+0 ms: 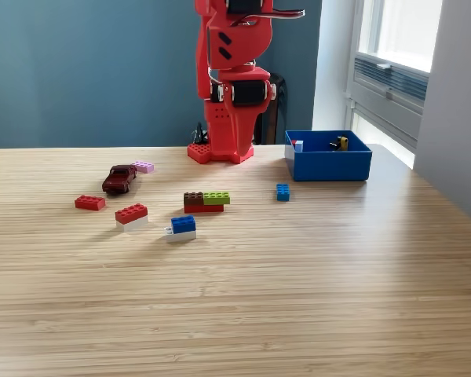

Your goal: Grasp a lego block and put it in the bin.

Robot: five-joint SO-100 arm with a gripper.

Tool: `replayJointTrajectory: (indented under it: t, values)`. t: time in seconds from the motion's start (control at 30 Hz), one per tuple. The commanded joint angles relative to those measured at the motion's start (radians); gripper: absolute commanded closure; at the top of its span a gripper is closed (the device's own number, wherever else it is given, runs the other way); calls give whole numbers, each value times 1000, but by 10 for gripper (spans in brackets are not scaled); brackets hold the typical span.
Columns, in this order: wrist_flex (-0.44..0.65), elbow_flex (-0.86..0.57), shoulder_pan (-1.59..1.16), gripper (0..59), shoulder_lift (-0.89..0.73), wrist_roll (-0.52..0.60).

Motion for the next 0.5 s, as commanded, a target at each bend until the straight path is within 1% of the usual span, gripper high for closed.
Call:
replayJointTrajectory:
  t: [0.03,0.5]
  values:
    - [-17,-17,8,585,83,-8]
    - [-37,-14,8,585,83,3]
